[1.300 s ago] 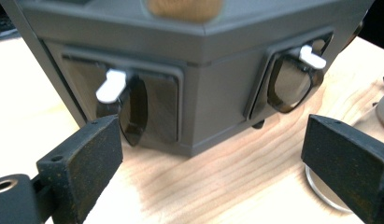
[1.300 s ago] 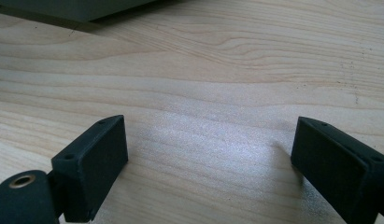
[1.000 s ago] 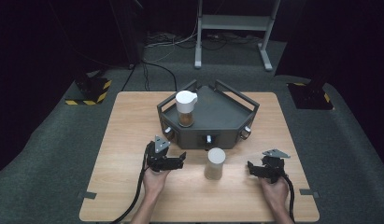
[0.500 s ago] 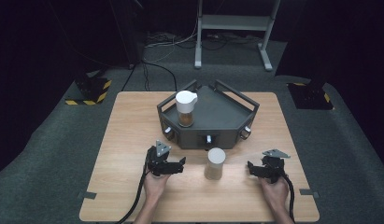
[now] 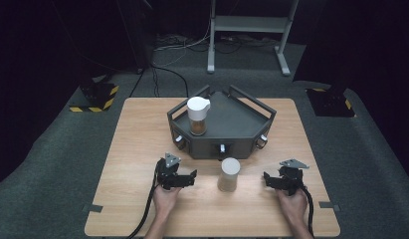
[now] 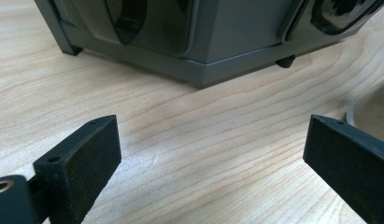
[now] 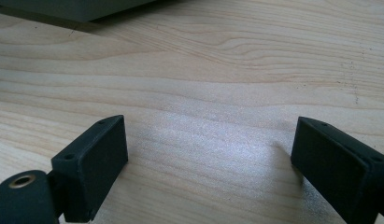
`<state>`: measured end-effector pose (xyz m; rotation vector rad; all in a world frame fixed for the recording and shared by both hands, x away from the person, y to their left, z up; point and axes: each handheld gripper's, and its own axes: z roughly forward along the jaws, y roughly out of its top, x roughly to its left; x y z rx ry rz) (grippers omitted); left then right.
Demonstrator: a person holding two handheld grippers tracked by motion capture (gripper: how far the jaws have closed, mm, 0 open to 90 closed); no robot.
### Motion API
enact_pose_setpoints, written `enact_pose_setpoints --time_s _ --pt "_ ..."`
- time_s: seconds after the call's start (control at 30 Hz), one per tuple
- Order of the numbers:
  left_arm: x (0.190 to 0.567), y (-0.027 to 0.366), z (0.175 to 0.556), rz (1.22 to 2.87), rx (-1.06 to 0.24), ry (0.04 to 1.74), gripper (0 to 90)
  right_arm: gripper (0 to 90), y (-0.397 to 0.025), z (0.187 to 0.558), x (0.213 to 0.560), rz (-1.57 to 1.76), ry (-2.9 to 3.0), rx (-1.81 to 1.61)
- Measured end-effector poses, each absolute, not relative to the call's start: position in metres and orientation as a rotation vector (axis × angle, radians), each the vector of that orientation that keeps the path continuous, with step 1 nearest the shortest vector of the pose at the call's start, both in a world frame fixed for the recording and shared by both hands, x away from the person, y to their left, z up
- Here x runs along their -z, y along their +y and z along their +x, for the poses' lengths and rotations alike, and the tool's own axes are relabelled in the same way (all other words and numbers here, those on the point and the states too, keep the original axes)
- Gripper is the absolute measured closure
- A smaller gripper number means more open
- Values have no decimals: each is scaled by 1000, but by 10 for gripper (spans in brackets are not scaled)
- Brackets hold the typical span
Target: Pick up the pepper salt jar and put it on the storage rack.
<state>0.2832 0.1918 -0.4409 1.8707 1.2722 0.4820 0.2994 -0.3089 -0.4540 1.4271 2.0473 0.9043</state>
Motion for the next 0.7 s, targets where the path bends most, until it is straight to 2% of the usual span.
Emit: enact_pose_setpoints --time_s 0.7 --pt "452 188 284 1888 -511 1331 30 100 -309 299 454 1429 2047 -904"
